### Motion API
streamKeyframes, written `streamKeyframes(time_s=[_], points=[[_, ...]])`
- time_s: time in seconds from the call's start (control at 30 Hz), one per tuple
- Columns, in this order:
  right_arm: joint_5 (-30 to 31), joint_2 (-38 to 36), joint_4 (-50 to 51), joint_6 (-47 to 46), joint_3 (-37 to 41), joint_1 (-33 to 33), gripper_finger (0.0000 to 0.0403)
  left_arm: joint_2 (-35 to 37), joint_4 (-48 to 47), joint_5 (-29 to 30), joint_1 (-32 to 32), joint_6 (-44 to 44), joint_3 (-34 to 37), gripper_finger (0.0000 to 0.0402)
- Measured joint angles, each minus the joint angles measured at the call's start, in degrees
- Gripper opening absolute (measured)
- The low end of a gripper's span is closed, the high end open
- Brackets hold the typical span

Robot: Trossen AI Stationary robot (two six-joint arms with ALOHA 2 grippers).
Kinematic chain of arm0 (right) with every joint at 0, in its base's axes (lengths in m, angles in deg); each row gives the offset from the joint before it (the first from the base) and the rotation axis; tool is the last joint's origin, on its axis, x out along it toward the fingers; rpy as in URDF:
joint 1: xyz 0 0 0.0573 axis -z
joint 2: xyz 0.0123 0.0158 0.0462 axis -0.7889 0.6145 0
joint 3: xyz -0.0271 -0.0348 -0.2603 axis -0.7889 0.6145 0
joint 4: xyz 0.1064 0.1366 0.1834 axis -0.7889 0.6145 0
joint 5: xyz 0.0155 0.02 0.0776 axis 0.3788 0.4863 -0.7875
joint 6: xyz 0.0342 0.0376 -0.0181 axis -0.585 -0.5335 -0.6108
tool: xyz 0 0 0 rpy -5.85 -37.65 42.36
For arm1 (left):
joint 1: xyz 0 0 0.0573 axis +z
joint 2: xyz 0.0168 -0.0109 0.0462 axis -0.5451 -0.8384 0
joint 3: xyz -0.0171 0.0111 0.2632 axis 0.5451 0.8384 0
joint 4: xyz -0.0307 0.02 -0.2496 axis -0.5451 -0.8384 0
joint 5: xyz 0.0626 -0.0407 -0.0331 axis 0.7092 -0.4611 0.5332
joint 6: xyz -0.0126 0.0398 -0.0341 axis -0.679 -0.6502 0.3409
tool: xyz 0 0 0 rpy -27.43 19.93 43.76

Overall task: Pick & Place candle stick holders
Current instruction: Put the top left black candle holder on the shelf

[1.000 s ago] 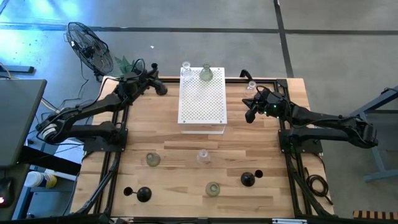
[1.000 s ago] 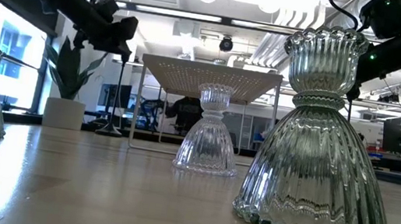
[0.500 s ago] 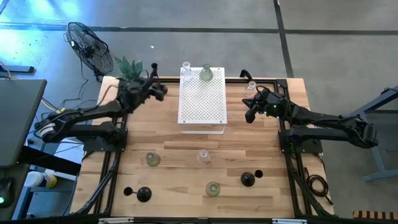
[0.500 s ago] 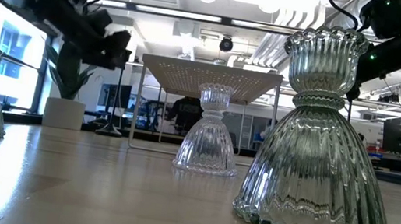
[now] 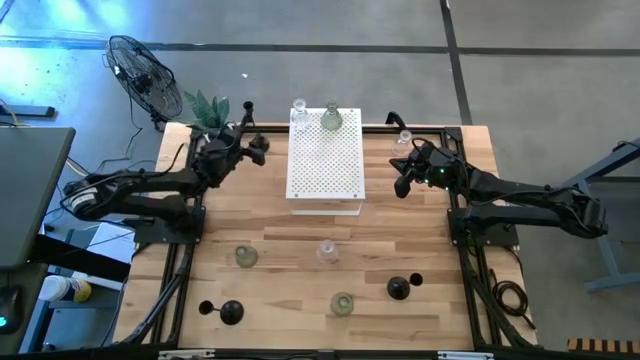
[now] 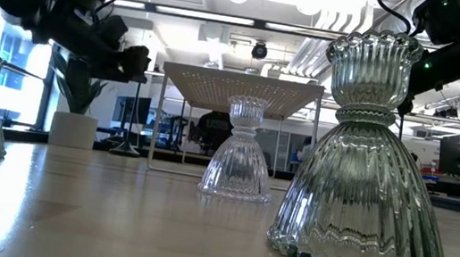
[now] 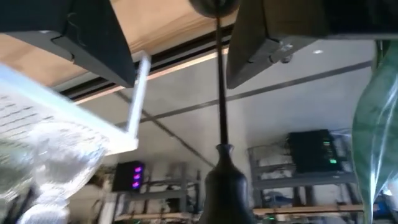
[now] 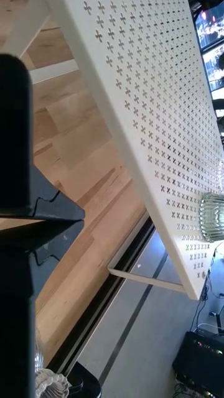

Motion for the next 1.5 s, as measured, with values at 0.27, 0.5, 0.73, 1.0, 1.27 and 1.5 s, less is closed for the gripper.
streamKeyframes(time_s=[0.27,0.5,0.73,1.0,1.27,1.5], points=[[-0.41,0.01,0.0,-0.28,0.0,0.0,0.0,-8.61,9.97,1.1,3.25,0.29,-0.94,0.0268],[-0.87,0.0,0.0,-0.25,0.0,-0.01,0.0,-11.53,13.73,-9.55,10.54,5.1,-0.94,0.0269],[-0.79,0.0,0.0,0.24,0.0,-0.02,0.0,-12.69,14.12,-20.9,13.8,4.28,-2.59,0.0269],[-1.03,0.0,0.0,0.42,0.0,-0.02,0.0,-16.51,12.18,-21.21,14.01,0.76,-6.85,0.0222],[-1.05,0.01,0.0,0.85,0.0,-0.01,0.0,-16.65,12.17,-19.44,13.99,-0.95,-6.93,0.0098],[-1.07,0.0,0.01,0.88,0.0,-0.01,0.0,-16.25,12.05,-19.82,13.88,-0.82,-6.93,0.001]])
